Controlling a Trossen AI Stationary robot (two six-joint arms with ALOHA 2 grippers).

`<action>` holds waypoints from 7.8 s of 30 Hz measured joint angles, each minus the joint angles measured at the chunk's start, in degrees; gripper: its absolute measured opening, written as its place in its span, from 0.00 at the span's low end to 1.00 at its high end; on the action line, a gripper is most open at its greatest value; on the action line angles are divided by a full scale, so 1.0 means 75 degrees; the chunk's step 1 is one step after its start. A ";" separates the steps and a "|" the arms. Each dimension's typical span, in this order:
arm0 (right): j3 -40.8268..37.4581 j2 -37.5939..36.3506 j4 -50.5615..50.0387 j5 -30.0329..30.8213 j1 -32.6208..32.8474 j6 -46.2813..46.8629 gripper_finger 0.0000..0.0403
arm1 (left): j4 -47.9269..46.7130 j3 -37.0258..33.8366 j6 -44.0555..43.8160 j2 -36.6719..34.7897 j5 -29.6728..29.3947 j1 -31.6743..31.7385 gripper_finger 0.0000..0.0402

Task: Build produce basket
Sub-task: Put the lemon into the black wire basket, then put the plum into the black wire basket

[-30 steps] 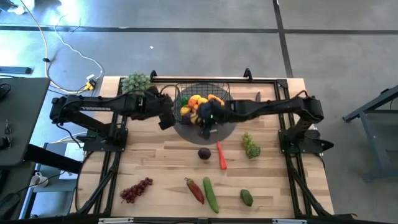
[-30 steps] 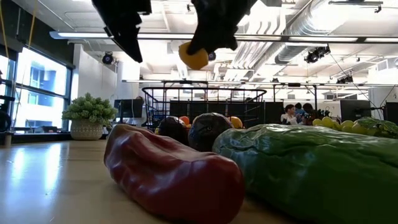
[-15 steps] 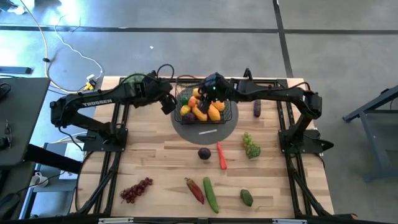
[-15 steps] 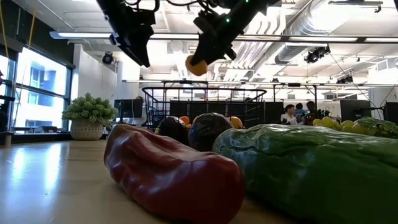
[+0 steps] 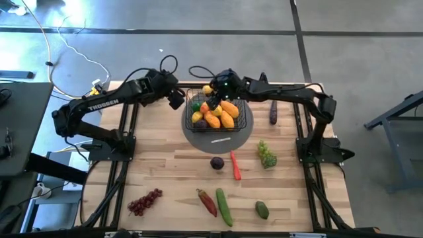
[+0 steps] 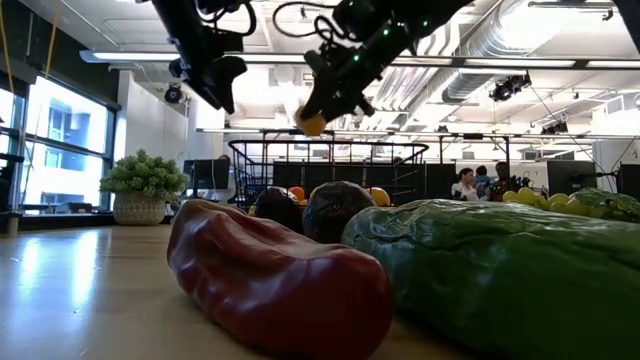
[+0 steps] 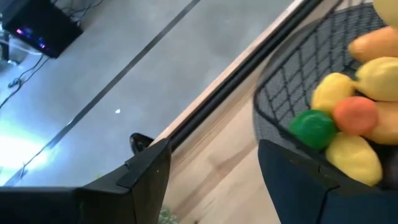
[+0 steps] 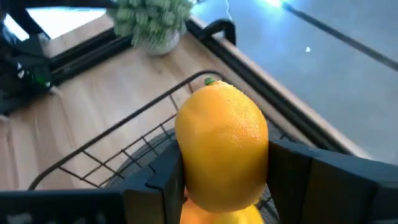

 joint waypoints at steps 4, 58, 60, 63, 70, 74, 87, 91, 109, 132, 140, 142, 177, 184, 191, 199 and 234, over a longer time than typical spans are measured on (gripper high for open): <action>0.0001 0.0333 -0.0033 -0.0386 -0.0003 0.0014 0.38 | -0.0011 0.0000 -0.0002 0.0000 0.0029 0.0255 0.57; -0.0004 -0.0208 -0.1409 -0.1094 -0.0285 0.1376 0.65 | -0.0406 0.0000 -0.0548 0.0000 0.2928 0.0480 0.72; -0.0004 -0.0293 -0.1688 -0.1071 -0.0236 0.1618 0.65 | -0.0482 0.0000 -0.0549 0.0000 0.3228 0.0478 0.72; -0.0004 -0.0430 -0.2108 -0.1074 -0.0084 0.2009 0.65 | -0.0613 0.0000 -0.0549 -0.0023 0.3612 0.0434 0.72; -0.0004 -0.0641 -0.2742 -0.1068 0.0489 0.2844 0.65 | -0.1281 0.0000 -0.0655 -0.0292 0.3890 0.0053 0.72; -0.0004 -0.0646 -0.3001 -0.1070 0.0888 0.3339 0.65 | -0.1606 0.0003 -0.0774 -0.0490 0.3889 -0.0349 0.72; -0.0004 -0.0646 -0.3828 -0.1068 0.2274 0.5080 0.65 | -0.2339 0.0003 -0.1007 -0.0694 0.3818 -0.1725 0.72; -0.0004 -0.0648 -0.4154 -0.1068 0.2745 0.5660 0.65 | -0.2340 0.0003 -0.1008 -0.0694 0.3807 -0.1965 0.72; -0.0004 -0.0649 -0.5142 -0.1008 0.4686 0.7601 0.65 | -0.2438 0.0003 -0.1411 -0.0694 0.3460 -0.2713 0.72; -0.0004 -0.0649 -0.6826 -0.0064 0.6223 1.0492 0.65 | -0.0416 0.0003 -0.0942 0.0104 0.3224 -0.4297 0.72; -0.0004 -0.0649 -0.7303 0.0259 0.6237 1.0820 0.65 | -0.0154 0.0003 -0.0229 0.0523 0.3226 -0.4314 0.72; -0.0004 -0.0649 -0.7442 0.0371 0.6221 1.0823 0.65 | 0.0186 0.0003 0.0050 0.0629 0.3229 -0.4314 0.72; -0.0004 -0.1713 -0.7599 0.2428 0.4806 1.0608 0.65 | 0.3579 0.0000 -0.0008 0.2896 0.3652 -0.4826 0.72; -0.0004 -0.1707 -0.7517 0.2439 0.4806 1.0610 0.65 | 0.3919 0.0000 -0.0146 0.3510 0.3615 -0.4956 0.72; -0.0004 -0.1707 -0.7494 0.2438 0.4806 1.0611 0.65 | 0.4259 0.0003 -0.0147 0.3990 0.3596 -0.4963 0.72; -0.0004 -0.1707 -0.7450 0.2435 0.4808 1.0611 0.65 | 0.4423 0.0003 -0.0081 0.4484 0.3597 -0.4957 0.72; -0.0004 -0.1704 -0.7382 0.2860 0.4596 1.0407 0.65 | 0.4053 0.0001 0.0286 0.4288 0.3168 -0.4764 0.48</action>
